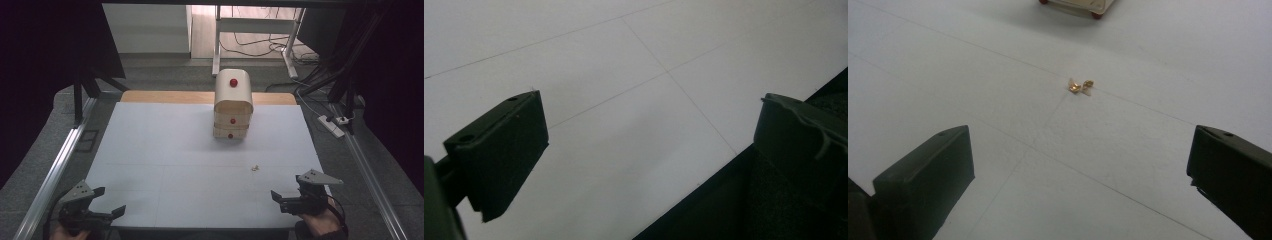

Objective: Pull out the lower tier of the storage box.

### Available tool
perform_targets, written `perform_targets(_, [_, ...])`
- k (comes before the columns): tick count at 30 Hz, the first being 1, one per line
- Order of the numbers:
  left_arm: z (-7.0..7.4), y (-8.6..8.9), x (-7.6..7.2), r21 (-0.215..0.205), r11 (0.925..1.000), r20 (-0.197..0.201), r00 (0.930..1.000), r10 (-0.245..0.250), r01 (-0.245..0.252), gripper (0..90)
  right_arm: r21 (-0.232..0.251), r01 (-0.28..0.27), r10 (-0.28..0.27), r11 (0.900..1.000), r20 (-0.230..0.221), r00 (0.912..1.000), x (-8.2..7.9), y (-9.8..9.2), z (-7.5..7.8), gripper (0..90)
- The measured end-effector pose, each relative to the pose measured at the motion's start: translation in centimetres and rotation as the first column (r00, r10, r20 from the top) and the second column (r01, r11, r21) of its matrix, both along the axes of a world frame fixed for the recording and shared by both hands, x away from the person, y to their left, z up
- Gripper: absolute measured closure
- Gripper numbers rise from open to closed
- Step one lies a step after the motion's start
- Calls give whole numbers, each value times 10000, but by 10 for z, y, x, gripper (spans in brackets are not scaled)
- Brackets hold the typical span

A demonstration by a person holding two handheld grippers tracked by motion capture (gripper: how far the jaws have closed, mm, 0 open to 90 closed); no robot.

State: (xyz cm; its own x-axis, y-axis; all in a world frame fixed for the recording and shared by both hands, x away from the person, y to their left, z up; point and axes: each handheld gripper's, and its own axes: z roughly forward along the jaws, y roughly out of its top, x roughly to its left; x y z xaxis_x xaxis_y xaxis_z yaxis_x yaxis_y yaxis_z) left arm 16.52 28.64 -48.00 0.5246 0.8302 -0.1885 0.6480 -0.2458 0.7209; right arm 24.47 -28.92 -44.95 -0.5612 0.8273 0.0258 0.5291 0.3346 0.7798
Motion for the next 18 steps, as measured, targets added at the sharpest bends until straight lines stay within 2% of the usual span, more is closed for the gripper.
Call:
perform_targets(4, [0,1,0,-46,10000,-6,10000,37,-37,13,1,-165,165,9999,147,9998,1,4,1,0])
perform_targets(18, [0,1,0,-48,10000,-35,10000,72,-72,13,178,-441,437,9989,235,9988,10,17,1,0])
